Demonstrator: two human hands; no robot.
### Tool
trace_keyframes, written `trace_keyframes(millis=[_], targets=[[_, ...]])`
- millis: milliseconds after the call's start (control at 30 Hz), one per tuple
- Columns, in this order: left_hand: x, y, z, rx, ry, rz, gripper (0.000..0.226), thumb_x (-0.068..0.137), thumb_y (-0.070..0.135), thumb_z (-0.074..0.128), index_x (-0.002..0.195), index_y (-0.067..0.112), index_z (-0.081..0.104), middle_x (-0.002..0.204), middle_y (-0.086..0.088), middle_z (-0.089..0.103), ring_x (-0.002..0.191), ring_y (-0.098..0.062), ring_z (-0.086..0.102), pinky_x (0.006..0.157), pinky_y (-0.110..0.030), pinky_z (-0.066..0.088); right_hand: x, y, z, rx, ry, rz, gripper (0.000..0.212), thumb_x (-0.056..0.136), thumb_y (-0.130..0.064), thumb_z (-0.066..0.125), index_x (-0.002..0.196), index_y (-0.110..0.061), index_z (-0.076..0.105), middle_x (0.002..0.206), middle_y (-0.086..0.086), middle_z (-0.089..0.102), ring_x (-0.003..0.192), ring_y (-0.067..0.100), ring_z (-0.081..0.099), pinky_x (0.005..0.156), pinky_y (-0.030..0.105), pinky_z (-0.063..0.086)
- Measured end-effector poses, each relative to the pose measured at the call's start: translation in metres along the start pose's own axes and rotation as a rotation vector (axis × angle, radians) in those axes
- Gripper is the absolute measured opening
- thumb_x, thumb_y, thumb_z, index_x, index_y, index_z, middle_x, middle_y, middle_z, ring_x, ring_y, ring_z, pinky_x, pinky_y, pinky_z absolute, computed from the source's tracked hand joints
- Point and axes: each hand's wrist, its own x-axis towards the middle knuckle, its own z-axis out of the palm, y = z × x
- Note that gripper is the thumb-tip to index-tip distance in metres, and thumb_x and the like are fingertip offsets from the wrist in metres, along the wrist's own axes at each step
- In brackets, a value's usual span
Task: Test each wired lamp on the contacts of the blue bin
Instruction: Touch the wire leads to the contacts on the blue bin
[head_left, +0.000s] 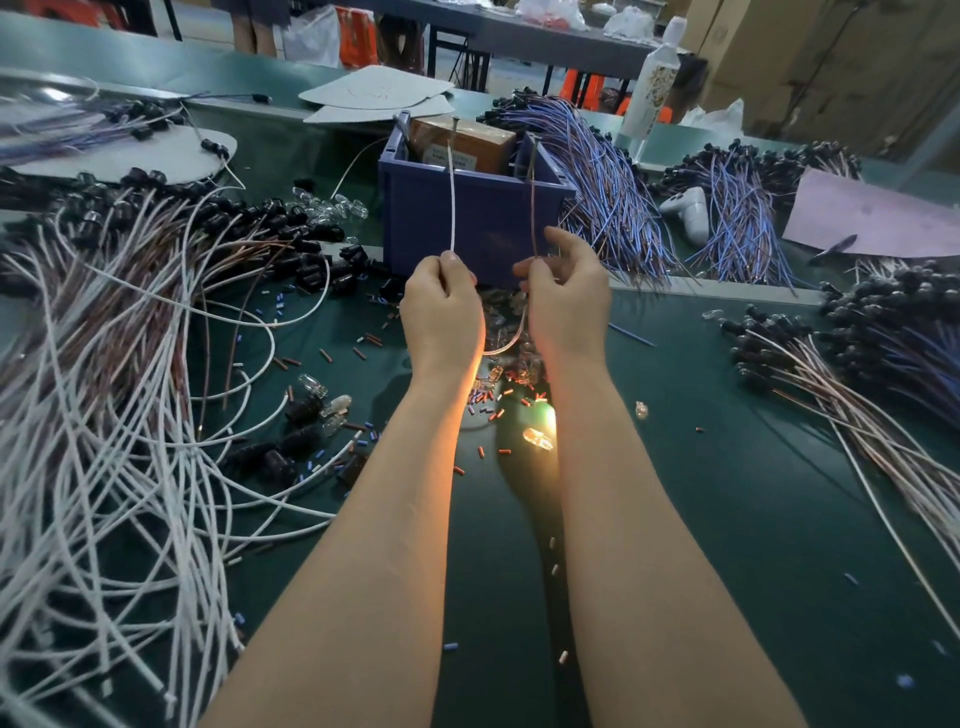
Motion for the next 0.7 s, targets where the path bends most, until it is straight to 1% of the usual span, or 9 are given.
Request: trace_keyframes(millis=[67,100,167,233,333,400,467,600,700], targets=[[0.002,-0.001,-0.002,0.001,0.028,-0.009,0.037,0.102,0.021,0.035,0.068,0.019,0.047,0.056,0.004,0.045,0.049,-0.009,0.039,0.052,-0.024,0.032,0.009,-0.001,-0.013,-0.092,-0.030,0.025,0.024,0.091,-0.004,0.050,0.111,-0.009,0.062,0.086,0.003,0.071,0.078,0.011,0.064,0.072,0.015,0.051],[0.003,-0.001,-0.003,0.005,0.043,-0.014,0.037,0.102,0.022,0.035,0.068,0.019,0.047,0.056,0.004,0.046,0.048,-0.008,0.039,0.052,-0.024,0.032,0.013,-0.002,-0.020,-0.128,-0.038,0.039,0.020,0.090,-0.004,0.051,0.104,-0.010,0.064,0.082,0.002,0.071,0.077,0.010,0.065,0.073,0.015,0.052],[0.005,-0.001,-0.005,0.009,0.068,-0.026,0.037,0.103,0.022,0.035,0.068,0.020,0.047,0.057,0.003,0.047,0.046,-0.007,0.039,0.049,-0.022,0.032,0.019,0.000,-0.033,-0.198,-0.064,0.076,0.014,0.090,-0.005,0.051,0.094,-0.015,0.061,0.073,-0.004,0.066,0.085,0.016,0.066,0.085,0.030,0.054],[0.008,-0.001,-0.007,0.009,0.098,-0.037,0.037,0.102,0.022,0.035,0.067,0.020,0.047,0.058,0.002,0.048,0.047,-0.008,0.039,0.050,-0.023,0.032,0.022,0.003,-0.043,-0.281,-0.098,0.128,0.014,0.090,-0.007,0.051,0.086,-0.019,0.058,0.074,-0.002,0.066,0.089,0.023,0.066,0.088,0.041,0.054],[0.010,-0.001,-0.009,-0.007,0.132,-0.049,0.037,0.102,0.023,0.035,0.067,0.019,0.048,0.058,0.001,0.048,0.048,-0.009,0.039,0.050,-0.024,0.032,0.023,0.005,-0.054,-0.271,-0.122,0.283,0.012,0.094,-0.006,0.048,0.088,-0.014,0.055,0.083,0.011,0.063,0.067,0.022,0.066,0.067,0.038,0.058],[0.011,-0.002,-0.010,-0.022,0.143,-0.052,0.037,0.102,0.023,0.035,0.067,0.019,0.048,0.058,0.001,0.047,0.047,-0.009,0.038,0.049,-0.023,0.031,0.020,0.001,-0.056,-0.207,-0.150,0.399,0.007,0.096,-0.002,0.045,0.096,-0.005,0.051,0.075,0.012,0.059,0.051,0.016,0.064,0.051,0.029,0.057],[0.012,-0.002,-0.010,-0.037,0.138,-0.062,0.037,0.102,0.023,0.035,0.067,0.018,0.049,0.057,0.002,0.046,0.046,-0.008,0.037,0.048,-0.022,0.031,0.012,-0.004,-0.050,-0.076,-0.208,0.460,0.008,0.097,0.001,0.044,0.094,-0.003,0.050,0.070,0.013,0.055,0.050,0.017,0.062,0.044,0.024,0.055],[0.015,-0.002,-0.012,-0.093,0.108,-0.094,0.037,0.101,0.023,0.037,0.068,0.017,0.051,0.054,0.003,0.044,0.043,-0.008,0.036,0.049,-0.023,0.030,-0.001,-0.008,-0.024,0.037,-0.293,0.335,0.012,0.097,-0.003,0.049,0.107,0.002,0.051,0.072,0.008,0.053,0.049,0.011,0.058,0.049,0.024,0.057],[0.015,-0.002,-0.012,-0.143,0.077,-0.117,0.037,0.101,0.023,0.038,0.069,0.015,0.053,0.051,0.005,0.042,0.039,-0.006,0.034,0.045,-0.022,0.029,-0.004,-0.005,-0.009,0.013,-0.250,0.201,0.008,0.096,-0.007,0.052,0.101,-0.001,0.055,0.070,0.003,0.055,0.042,0.002,0.055,0.050,0.022,0.056]])
